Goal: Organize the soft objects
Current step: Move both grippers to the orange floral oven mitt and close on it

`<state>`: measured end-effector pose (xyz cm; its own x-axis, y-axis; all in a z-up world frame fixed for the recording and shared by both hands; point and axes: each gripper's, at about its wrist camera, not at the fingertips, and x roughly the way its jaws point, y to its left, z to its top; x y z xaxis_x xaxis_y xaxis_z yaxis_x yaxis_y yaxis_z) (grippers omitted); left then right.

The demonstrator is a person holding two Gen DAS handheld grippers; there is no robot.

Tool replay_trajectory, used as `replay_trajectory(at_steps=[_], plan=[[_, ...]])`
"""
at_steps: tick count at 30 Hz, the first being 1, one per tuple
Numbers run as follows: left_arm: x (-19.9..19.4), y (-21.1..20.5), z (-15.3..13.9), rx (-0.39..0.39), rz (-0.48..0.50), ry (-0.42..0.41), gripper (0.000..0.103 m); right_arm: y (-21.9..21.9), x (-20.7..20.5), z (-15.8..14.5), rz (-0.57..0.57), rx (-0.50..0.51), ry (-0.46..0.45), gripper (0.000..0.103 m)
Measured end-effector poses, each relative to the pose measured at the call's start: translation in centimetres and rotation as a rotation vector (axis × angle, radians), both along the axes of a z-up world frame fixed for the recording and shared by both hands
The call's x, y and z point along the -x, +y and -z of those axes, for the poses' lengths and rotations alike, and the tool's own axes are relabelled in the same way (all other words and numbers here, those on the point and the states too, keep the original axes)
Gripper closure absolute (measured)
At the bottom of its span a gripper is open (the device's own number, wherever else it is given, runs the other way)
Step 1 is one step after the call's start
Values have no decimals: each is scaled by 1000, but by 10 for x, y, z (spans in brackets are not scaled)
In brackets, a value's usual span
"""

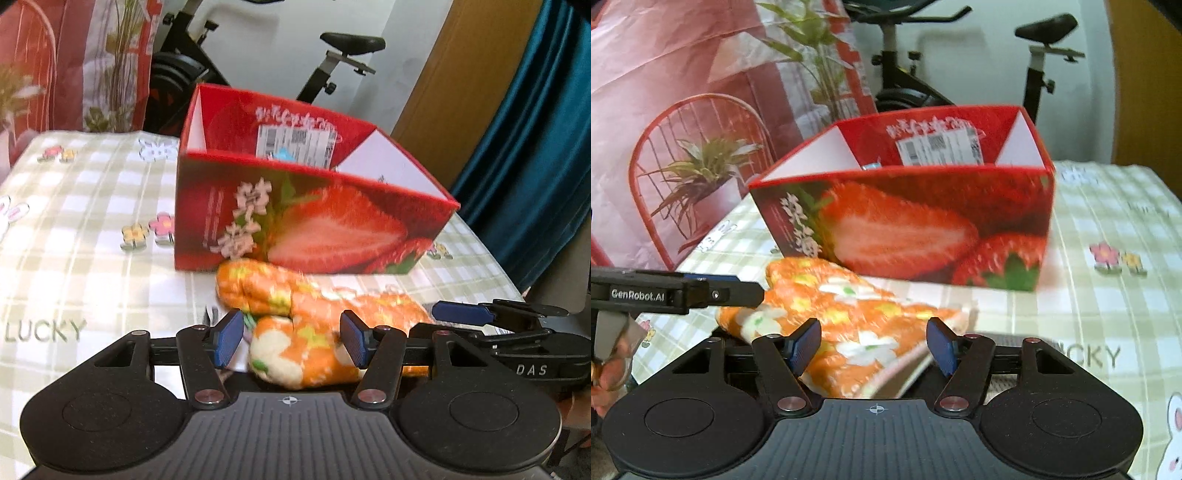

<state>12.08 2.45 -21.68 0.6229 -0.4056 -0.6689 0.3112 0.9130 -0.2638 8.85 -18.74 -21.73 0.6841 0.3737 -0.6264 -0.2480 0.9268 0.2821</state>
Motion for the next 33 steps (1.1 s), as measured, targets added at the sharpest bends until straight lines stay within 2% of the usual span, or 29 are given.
replay_trajectory(at_steps=[7, 16, 24, 33], plan=[[7, 2, 15, 15, 0, 9, 45, -2, -1, 12, 18, -8, 31, 35], [11, 1, 25, 8, 3, 6, 46, -5, -4, 24, 29, -45, 51, 32], [12, 1, 29, 11, 1, 5, 46, -4, -5, 26, 34, -36, 56, 31], [12, 1, 30, 13, 0, 6, 46, -8, -10, 32, 56, -102, 83, 27]])
